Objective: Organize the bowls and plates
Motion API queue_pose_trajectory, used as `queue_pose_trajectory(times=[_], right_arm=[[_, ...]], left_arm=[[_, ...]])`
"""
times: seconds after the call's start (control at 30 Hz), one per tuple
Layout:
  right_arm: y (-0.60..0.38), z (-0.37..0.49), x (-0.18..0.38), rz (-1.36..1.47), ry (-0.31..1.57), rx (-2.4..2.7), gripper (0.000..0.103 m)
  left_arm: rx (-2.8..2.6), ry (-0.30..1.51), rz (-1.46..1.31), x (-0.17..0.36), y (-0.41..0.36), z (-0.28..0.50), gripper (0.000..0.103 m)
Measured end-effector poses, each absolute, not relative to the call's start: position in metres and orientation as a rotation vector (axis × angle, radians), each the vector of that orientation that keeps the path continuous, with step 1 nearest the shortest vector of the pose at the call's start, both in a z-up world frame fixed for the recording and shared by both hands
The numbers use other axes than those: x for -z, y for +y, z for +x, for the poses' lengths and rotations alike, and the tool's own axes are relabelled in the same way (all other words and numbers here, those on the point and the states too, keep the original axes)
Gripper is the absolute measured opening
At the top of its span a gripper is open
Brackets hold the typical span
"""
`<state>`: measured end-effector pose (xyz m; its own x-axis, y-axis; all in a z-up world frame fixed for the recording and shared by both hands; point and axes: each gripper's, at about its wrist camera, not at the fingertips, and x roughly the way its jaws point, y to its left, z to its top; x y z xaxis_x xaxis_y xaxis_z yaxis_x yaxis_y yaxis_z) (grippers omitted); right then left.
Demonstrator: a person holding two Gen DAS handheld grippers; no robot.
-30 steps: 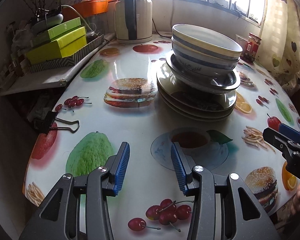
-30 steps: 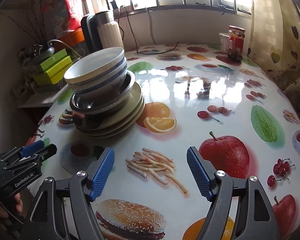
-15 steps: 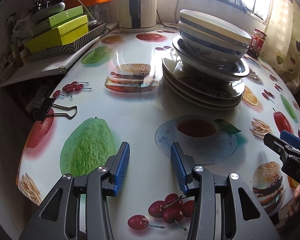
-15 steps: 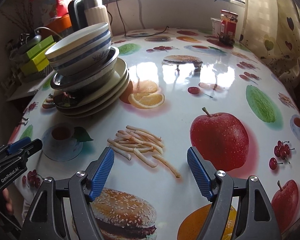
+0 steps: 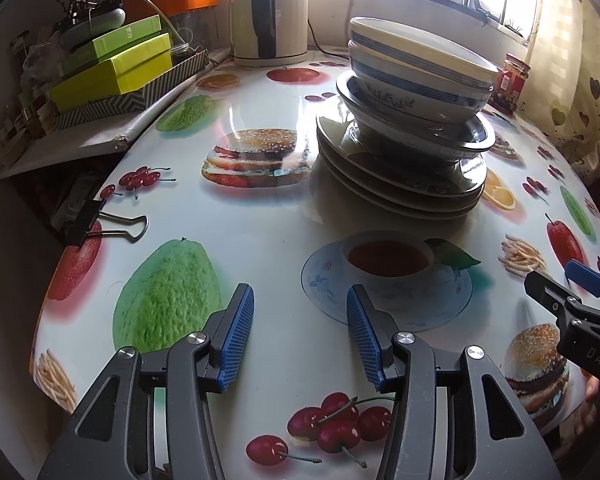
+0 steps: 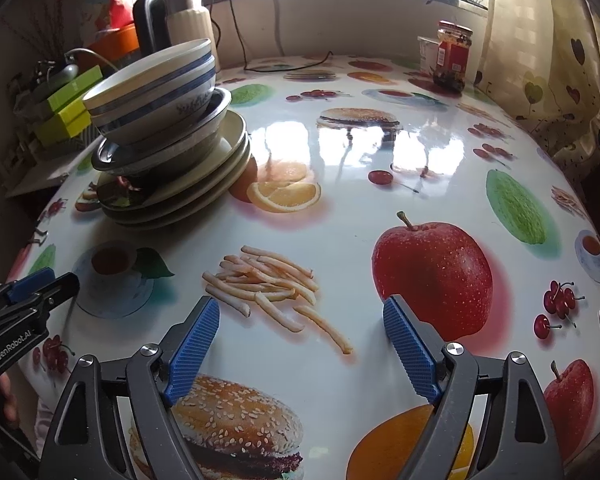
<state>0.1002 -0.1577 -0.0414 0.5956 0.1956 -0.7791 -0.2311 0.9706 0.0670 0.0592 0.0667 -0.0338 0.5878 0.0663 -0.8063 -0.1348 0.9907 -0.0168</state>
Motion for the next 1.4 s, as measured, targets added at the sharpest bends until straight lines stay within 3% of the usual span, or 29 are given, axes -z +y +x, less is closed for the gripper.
queue_pose_trajectory(times=[0.5, 0.83, 1.4], right_arm=[[-0.1509, 0.0978, 0.0446, -0.093, 0.891, -0.212, 0.088], [-0.1514, 0.0965, 0.0456, -0.091, 0.891, -0.199, 0.096], [-0.152, 0.0965, 0.0459, -0.091, 0.89, -0.197, 0.097]], left_arm=[[-0.12, 0.931, -0.083, 0.0339, 0.068, 0.0584, 0.051], [-0.127, 0.927, -0.084, 0.0341, 0.0686, 0.0585, 0.054], [-0.138, 0.926, -0.087, 0.0351, 0.0697, 0.059, 0.06]])
